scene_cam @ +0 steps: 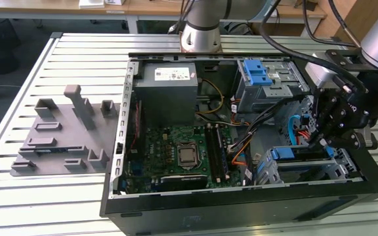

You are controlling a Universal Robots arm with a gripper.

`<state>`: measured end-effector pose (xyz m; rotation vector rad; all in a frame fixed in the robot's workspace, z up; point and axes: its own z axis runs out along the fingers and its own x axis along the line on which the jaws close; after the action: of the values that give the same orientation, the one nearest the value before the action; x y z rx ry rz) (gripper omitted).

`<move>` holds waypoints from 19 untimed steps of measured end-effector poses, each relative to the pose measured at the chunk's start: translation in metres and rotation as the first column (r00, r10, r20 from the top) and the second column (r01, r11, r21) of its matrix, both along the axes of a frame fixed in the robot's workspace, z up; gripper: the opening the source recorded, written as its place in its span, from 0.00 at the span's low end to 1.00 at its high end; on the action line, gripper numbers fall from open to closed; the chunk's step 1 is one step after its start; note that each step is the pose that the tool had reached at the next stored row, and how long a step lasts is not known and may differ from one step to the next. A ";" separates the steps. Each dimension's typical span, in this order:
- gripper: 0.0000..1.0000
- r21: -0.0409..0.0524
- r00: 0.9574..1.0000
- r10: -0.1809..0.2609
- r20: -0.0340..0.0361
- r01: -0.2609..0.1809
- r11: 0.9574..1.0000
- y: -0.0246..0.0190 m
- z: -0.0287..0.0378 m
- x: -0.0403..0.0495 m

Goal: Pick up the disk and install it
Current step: 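Insert the first disk wire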

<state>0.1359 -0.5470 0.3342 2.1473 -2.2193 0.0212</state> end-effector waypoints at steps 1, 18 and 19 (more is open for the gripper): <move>0.16 0.000 1.000 0.000 0.000 0.000 1.000 0.0000 -0.0001 0.0000; 0.16 0.000 1.000 0.000 -0.003 0.000 1.000 -0.0006 -0.0049 0.0004; 0.16 0.000 1.000 0.000 -0.004 0.000 1.000 -0.0006 -0.0053 0.0005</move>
<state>0.1364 -0.5476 0.3289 2.1457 -2.2174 0.0173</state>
